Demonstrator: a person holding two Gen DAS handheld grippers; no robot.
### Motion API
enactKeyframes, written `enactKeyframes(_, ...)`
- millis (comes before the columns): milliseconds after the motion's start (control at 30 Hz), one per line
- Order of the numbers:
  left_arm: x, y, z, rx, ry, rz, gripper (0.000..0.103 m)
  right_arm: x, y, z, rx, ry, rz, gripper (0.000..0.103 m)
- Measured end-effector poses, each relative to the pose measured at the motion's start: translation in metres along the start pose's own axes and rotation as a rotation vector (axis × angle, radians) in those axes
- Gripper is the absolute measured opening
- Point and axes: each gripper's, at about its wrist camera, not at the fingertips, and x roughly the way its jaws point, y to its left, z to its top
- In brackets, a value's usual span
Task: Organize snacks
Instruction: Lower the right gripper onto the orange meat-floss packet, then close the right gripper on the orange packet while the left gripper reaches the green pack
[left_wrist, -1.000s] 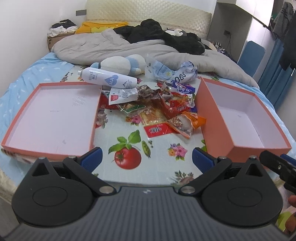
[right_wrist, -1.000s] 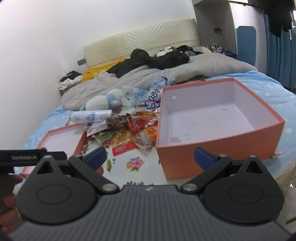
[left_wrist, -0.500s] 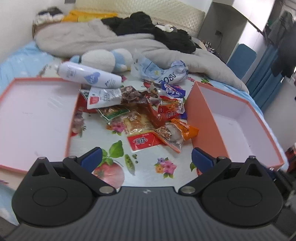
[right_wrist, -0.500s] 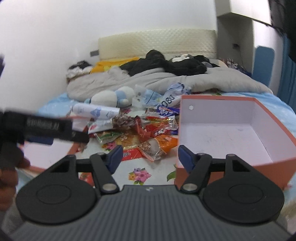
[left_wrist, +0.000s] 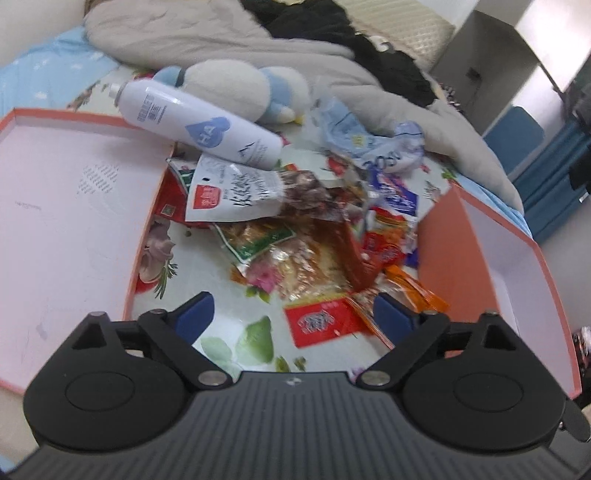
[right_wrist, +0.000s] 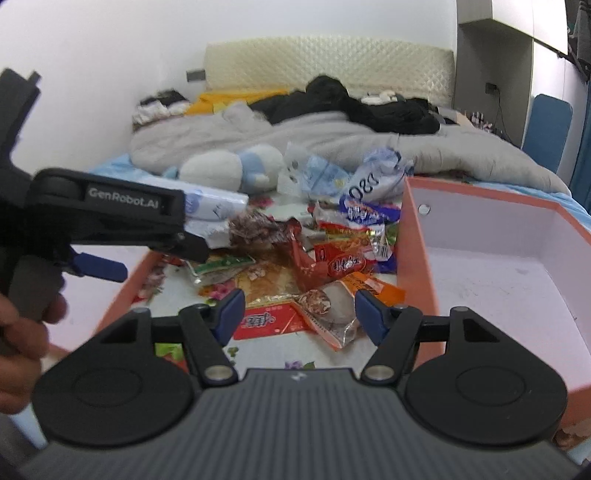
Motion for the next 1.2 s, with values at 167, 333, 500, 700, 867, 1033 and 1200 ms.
enactKeyframes(167, 0.033, 0.019, 0.011, -0.039, 0.012, 0.032, 0.085, 0.038, 0.003, -0.006, -0.032, 0.083, -0.055, 0.065)
enactKeyframes(333, 0.06, 0.038, 0.018, -0.122, 0.021, 0.041, 0.08, 0.06, 0.003, -0.013, -0.008, 0.144, -0.087, 0.057)
enactKeyframes(500, 0.081, 0.042, 0.022, -0.139, 0.02, 0.049, 0.073, 0.076, 0.001, -0.018, -0.006, 0.166, -0.169, 0.056)
enactKeyframes(700, 0.101, 0.047, 0.019, -0.145, 0.051, 0.038, 0.052, 0.092, 0.002, -0.023, -0.029, 0.208, -0.189, 0.042)
enactKeyframes(867, 0.109, 0.049, 0.018, -0.142, 0.039, 0.02, 0.031, 0.098, -0.001, -0.026, -0.025, 0.228, -0.206, 0.036)
enactKeyframes(1033, 0.106, 0.048, 0.016, -0.131, 0.002, 0.0, 0.02, 0.098, -0.003, -0.025, -0.014, 0.231, -0.199, 0.016)
enactKeyframes(1200, 0.092, 0.045, 0.013, -0.128, -0.017, -0.023, 0.008, 0.089, -0.004, -0.025, -0.004, 0.221, -0.166, 0.011)
